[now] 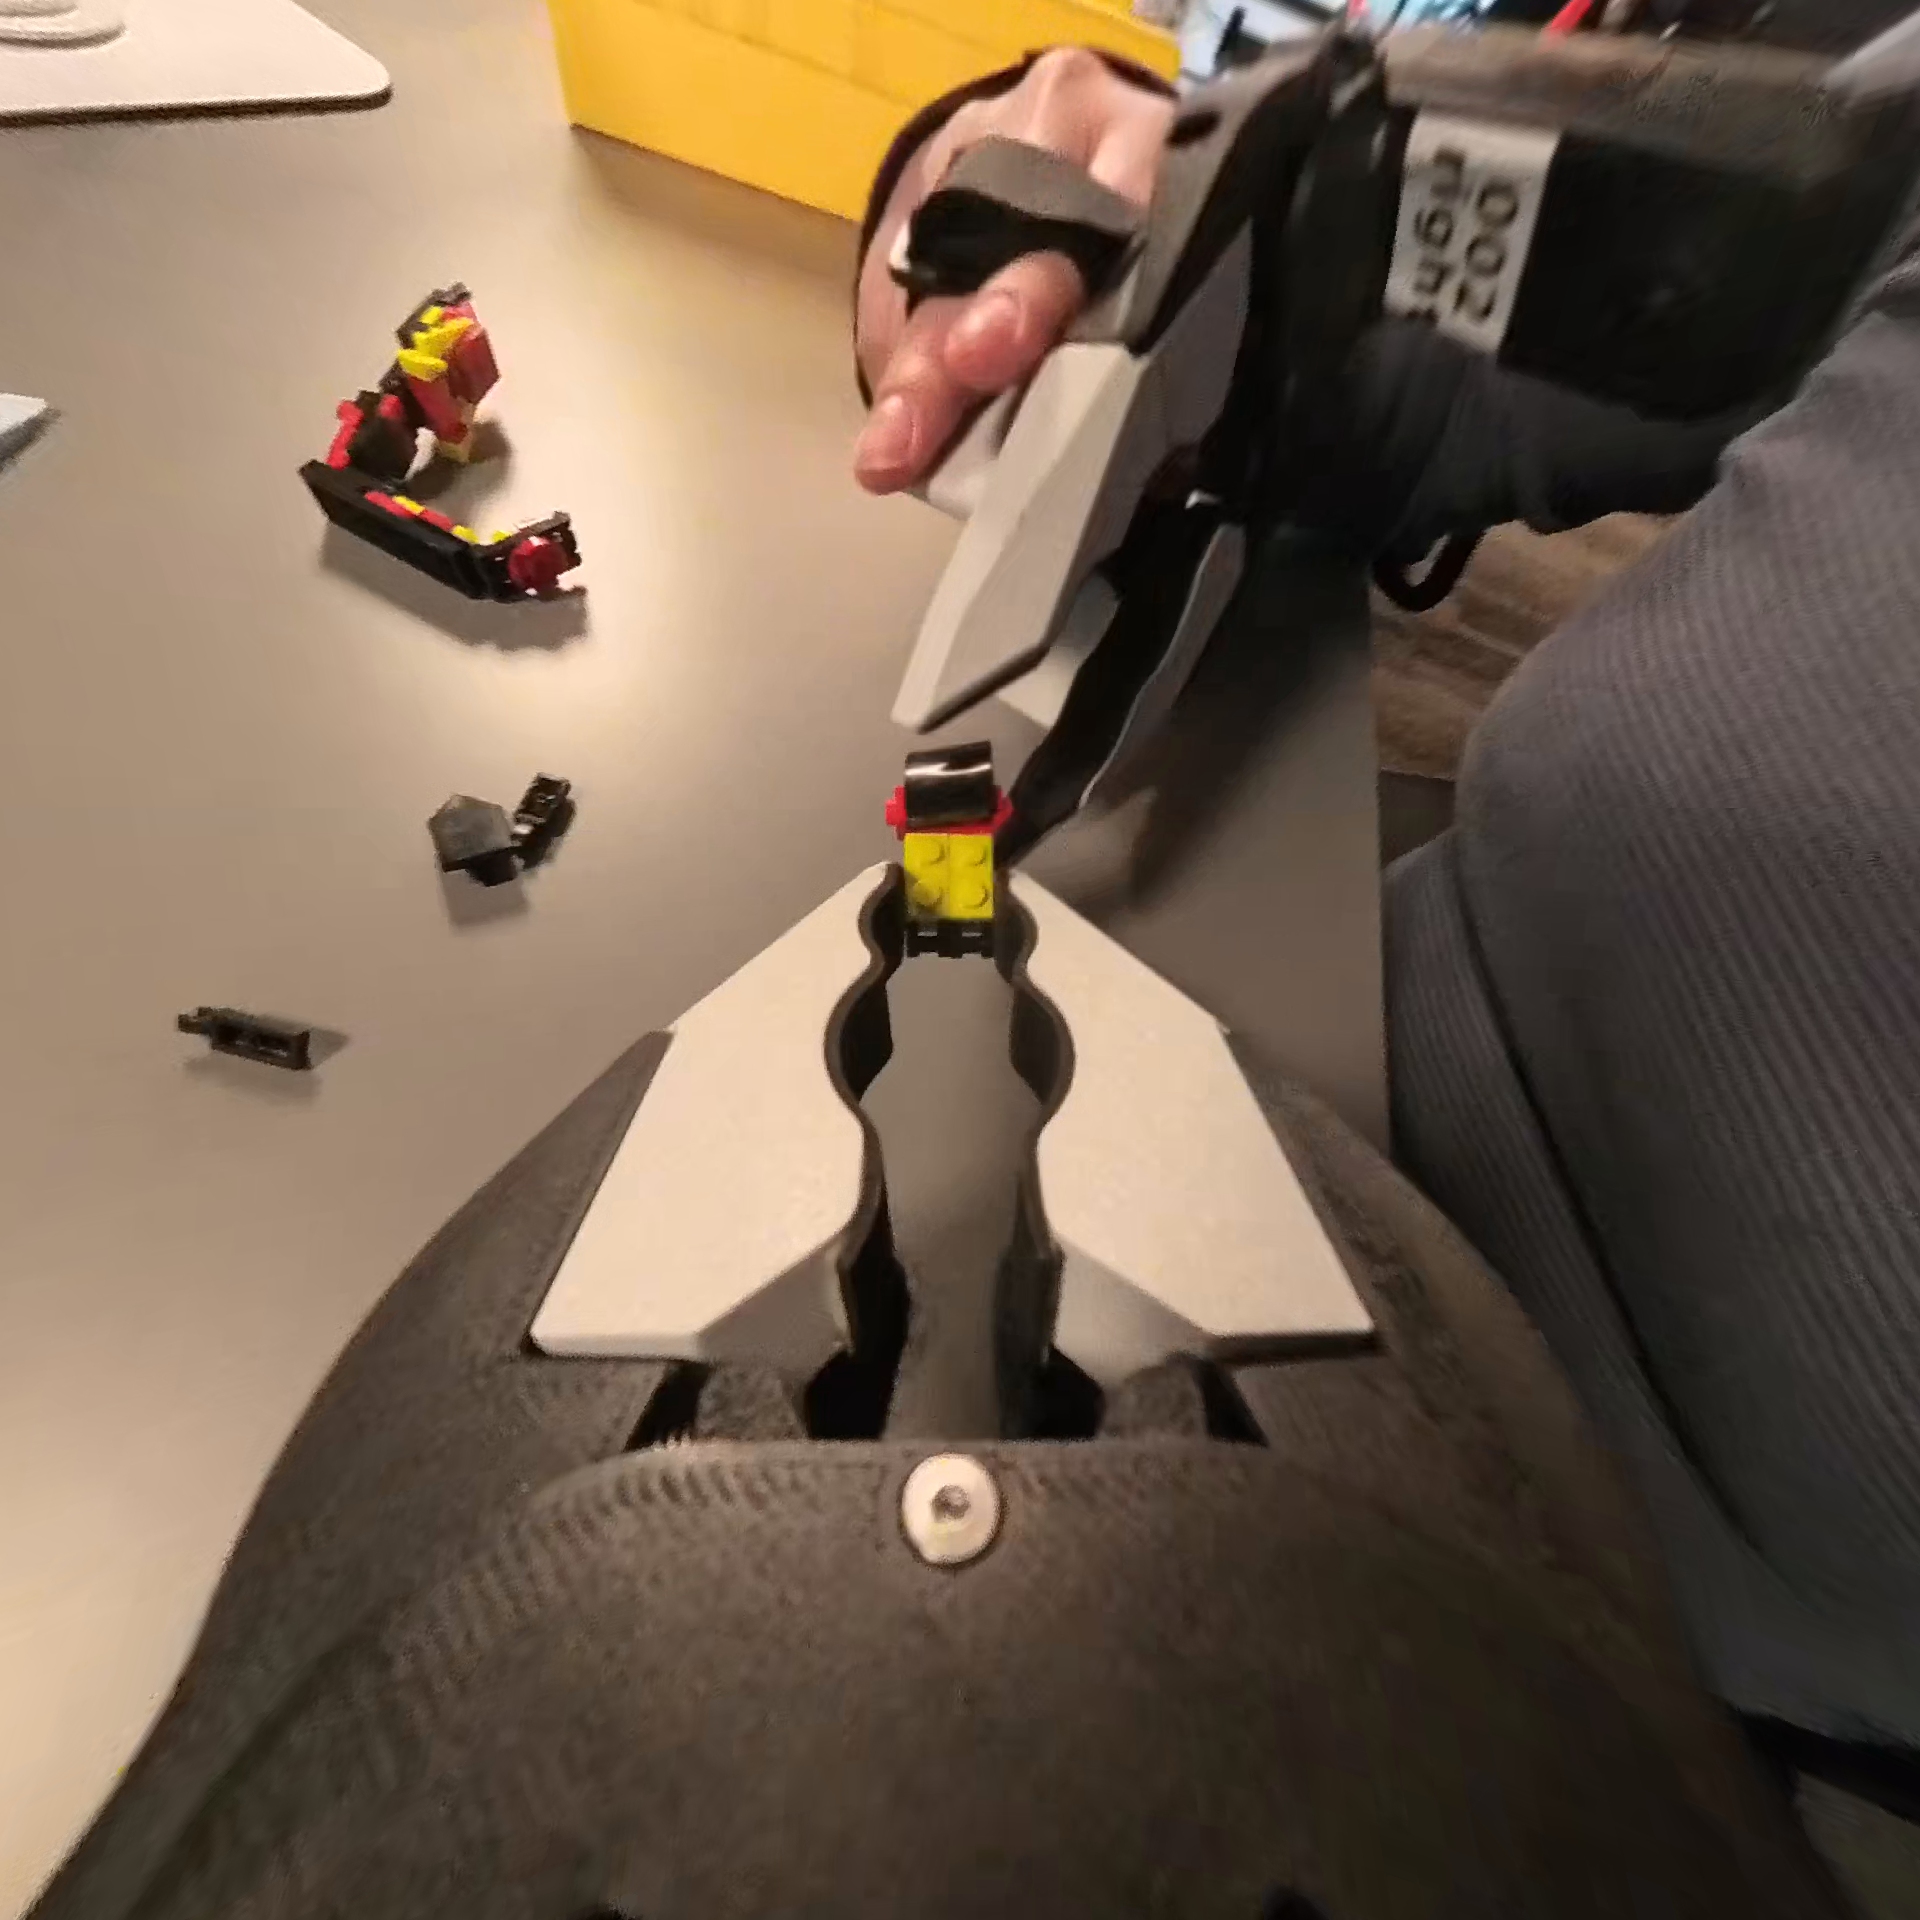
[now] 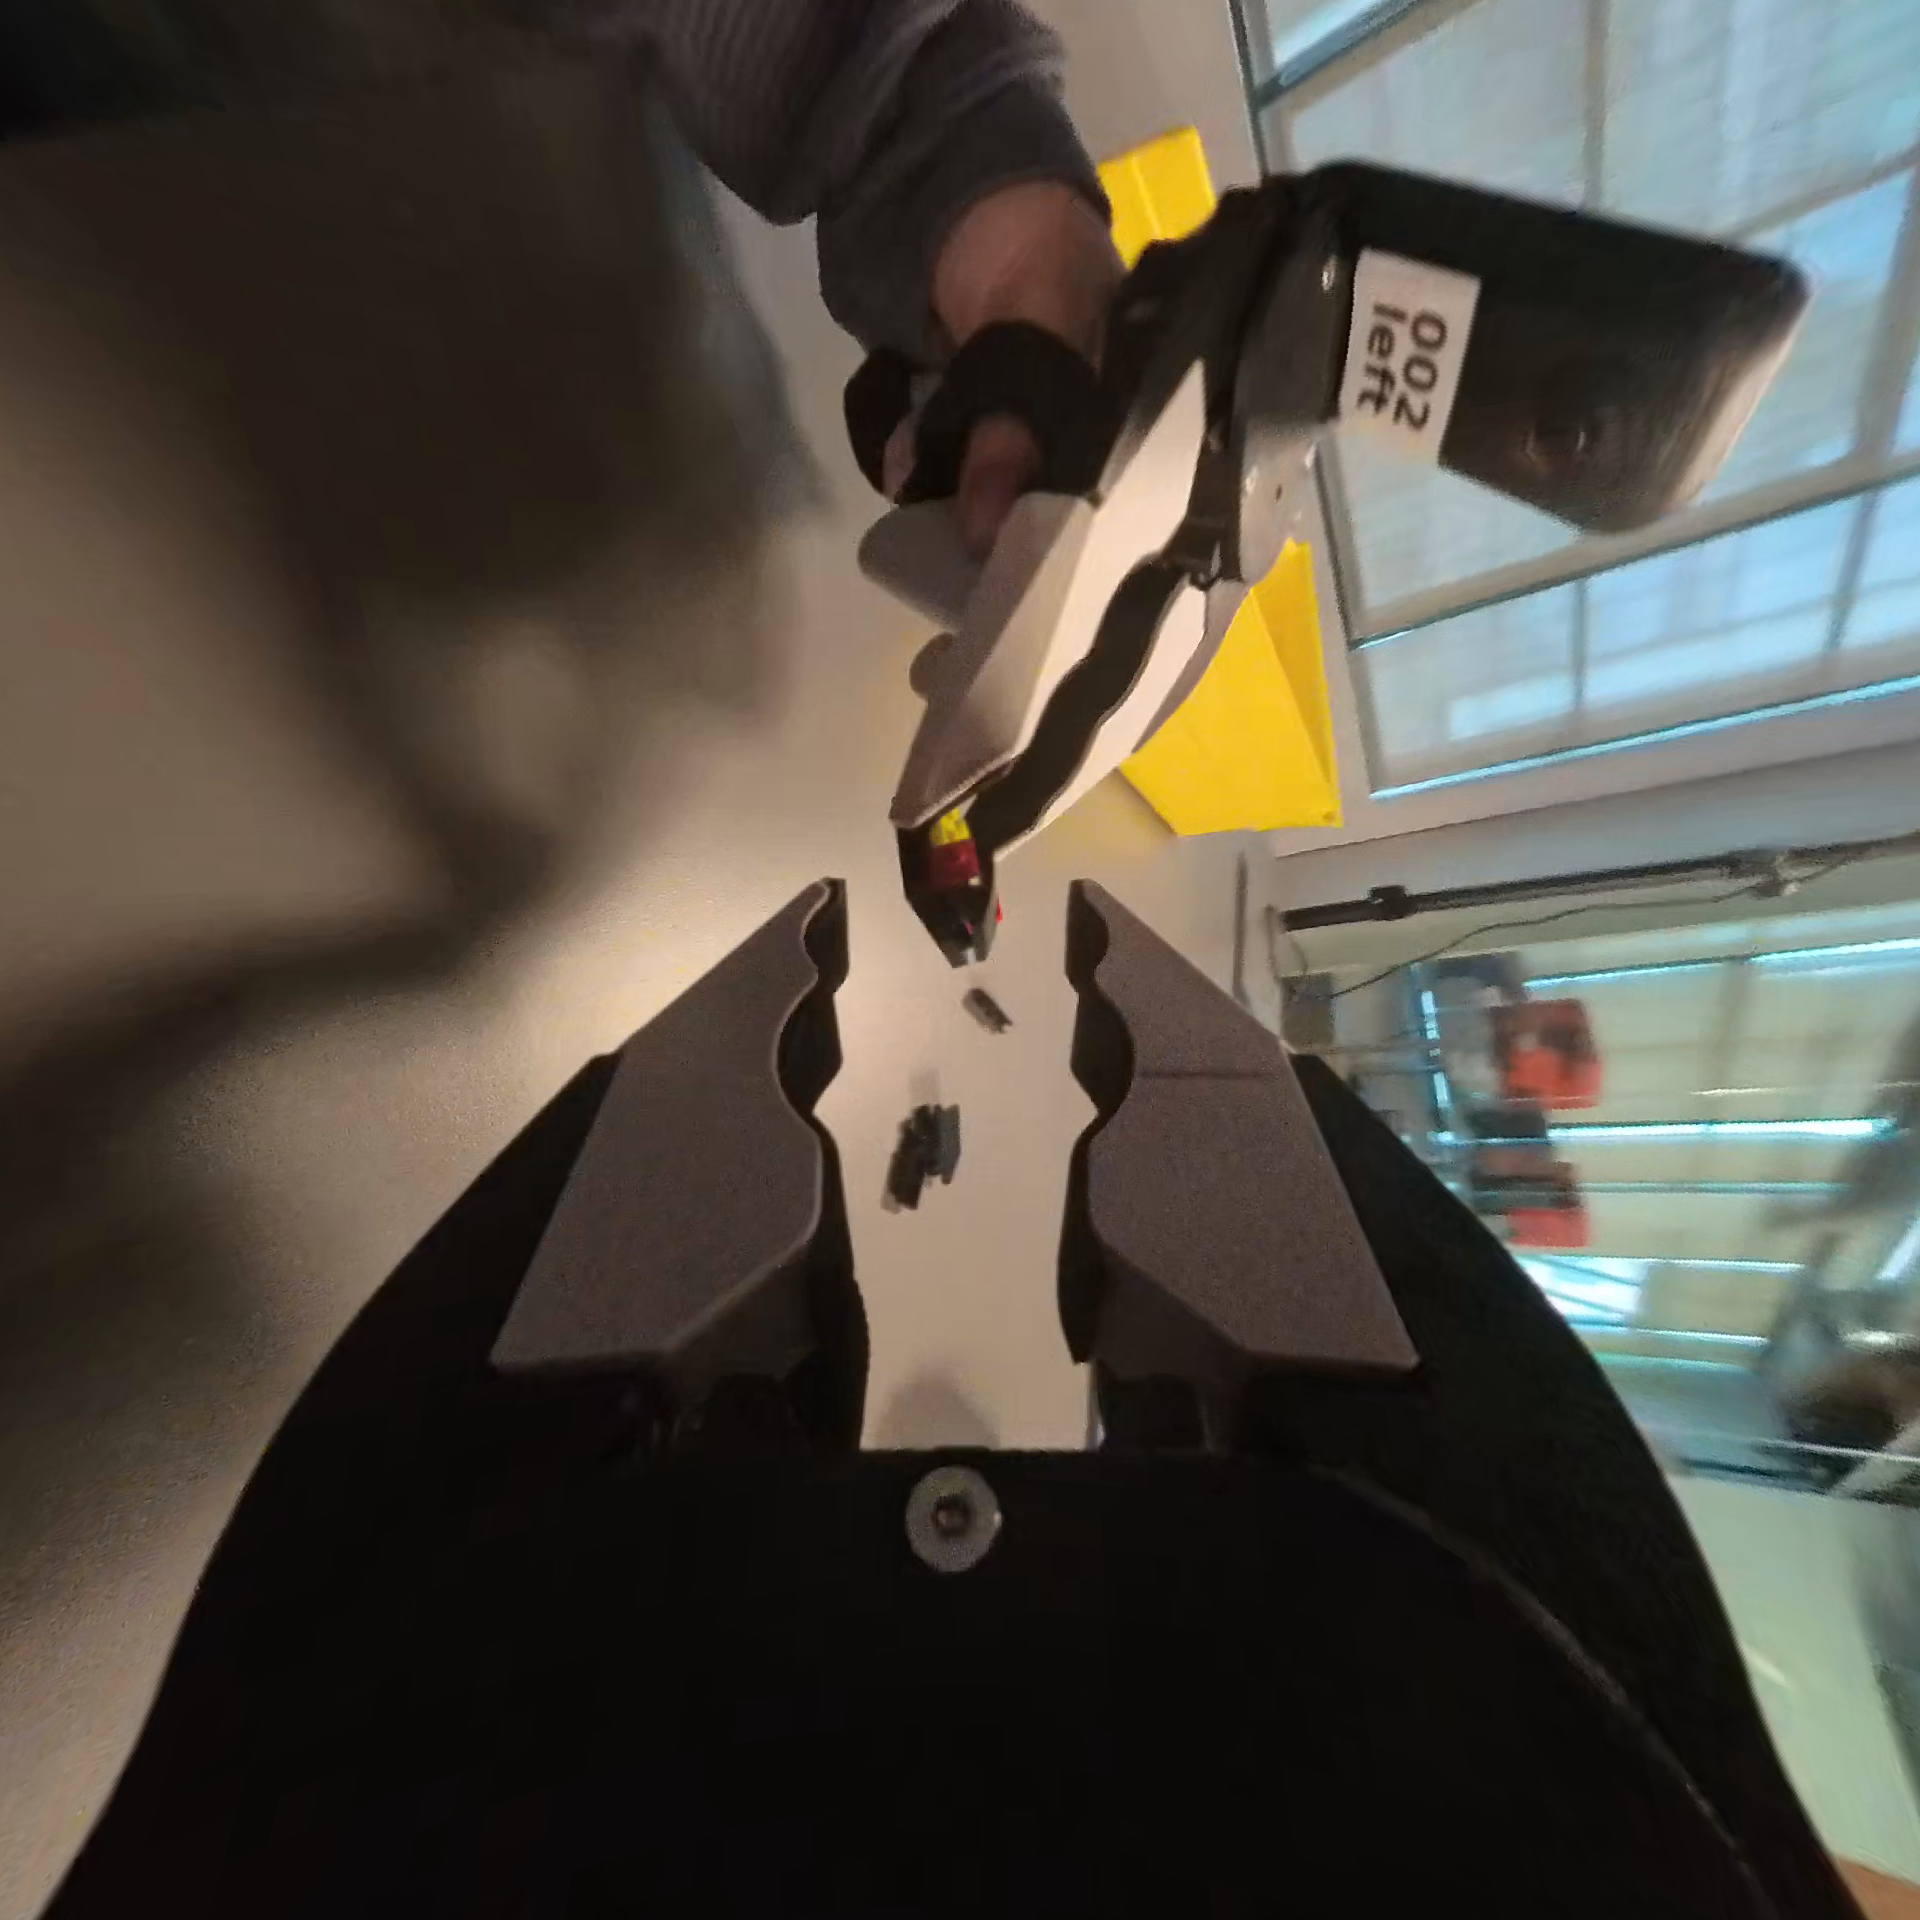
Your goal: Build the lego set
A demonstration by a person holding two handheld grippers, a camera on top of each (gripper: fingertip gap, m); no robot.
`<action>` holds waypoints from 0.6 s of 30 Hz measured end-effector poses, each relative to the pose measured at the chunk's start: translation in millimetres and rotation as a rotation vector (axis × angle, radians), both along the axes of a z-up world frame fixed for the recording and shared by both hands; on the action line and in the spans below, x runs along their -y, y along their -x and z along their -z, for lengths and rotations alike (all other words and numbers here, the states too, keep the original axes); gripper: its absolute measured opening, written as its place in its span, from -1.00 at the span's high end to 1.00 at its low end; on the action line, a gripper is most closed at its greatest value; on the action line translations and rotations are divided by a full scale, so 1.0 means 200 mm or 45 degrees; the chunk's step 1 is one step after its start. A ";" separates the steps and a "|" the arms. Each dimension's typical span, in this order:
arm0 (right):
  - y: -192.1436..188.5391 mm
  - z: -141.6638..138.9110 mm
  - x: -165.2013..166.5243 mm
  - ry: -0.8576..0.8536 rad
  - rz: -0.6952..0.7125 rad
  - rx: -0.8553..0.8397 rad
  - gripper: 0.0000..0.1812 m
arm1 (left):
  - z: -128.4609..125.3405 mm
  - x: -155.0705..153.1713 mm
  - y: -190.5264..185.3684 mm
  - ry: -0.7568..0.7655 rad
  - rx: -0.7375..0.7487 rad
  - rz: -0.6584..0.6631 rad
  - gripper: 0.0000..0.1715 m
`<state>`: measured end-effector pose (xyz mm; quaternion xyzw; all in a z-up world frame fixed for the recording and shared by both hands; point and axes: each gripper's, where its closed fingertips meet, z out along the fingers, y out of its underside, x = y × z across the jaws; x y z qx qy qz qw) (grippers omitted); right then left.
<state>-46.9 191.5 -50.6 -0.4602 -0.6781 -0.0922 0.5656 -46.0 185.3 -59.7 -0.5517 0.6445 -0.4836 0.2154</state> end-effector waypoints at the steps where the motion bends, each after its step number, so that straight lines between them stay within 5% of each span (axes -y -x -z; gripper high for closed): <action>1: 0.01 0.00 0.00 -0.041 -0.008 0.013 0.58 | -0.01 0.01 0.00 0.031 0.008 0.016 0.82; 18: 0.01 0.02 0.01 -0.156 -0.010 0.044 0.84 | -0.01 0.05 -0.01 0.188 0.002 0.090 0.82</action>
